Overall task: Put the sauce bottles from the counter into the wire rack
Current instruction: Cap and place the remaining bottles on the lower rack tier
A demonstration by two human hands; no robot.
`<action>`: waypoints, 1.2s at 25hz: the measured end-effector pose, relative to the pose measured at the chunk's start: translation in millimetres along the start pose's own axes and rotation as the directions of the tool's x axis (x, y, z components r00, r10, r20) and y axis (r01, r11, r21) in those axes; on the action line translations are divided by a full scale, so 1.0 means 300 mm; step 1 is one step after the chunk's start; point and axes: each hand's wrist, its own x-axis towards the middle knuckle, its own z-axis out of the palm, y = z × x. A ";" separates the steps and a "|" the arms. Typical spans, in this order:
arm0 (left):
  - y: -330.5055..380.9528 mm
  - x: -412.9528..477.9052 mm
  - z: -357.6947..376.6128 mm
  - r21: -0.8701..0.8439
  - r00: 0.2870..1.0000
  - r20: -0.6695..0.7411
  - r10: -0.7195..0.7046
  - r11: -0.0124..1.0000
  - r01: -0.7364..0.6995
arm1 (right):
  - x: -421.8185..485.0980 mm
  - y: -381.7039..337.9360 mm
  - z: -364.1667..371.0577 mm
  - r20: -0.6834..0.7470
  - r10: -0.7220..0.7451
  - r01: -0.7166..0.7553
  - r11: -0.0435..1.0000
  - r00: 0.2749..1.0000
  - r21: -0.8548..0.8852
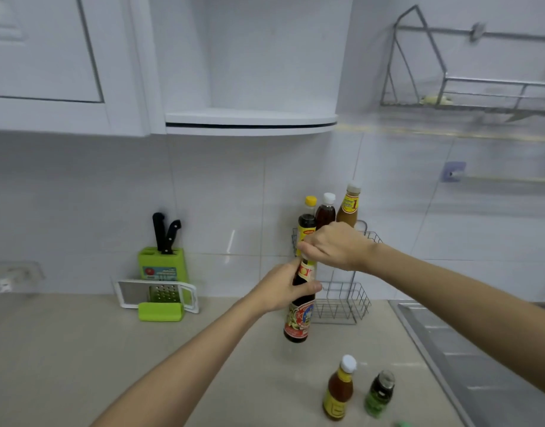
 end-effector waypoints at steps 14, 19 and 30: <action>-0.010 -0.009 0.013 -0.259 0.996 -0.072 -0.044 0.966 0.024 | 0.066 -0.033 -0.085 0.174 -0.136 0.196 0.895 0.975 -0.400; -0.040 0.014 0.021 -0.152 0.947 -0.320 -0.039 0.988 -0.011 | 0.105 -0.042 -0.096 0.217 0.119 -0.026 0.920 0.969 -0.391; -0.065 0.075 0.032 -0.136 0.958 -0.281 -0.048 0.991 0.010 | 0.136 -0.051 -0.018 0.267 0.272 -0.174 0.924 0.924 -0.339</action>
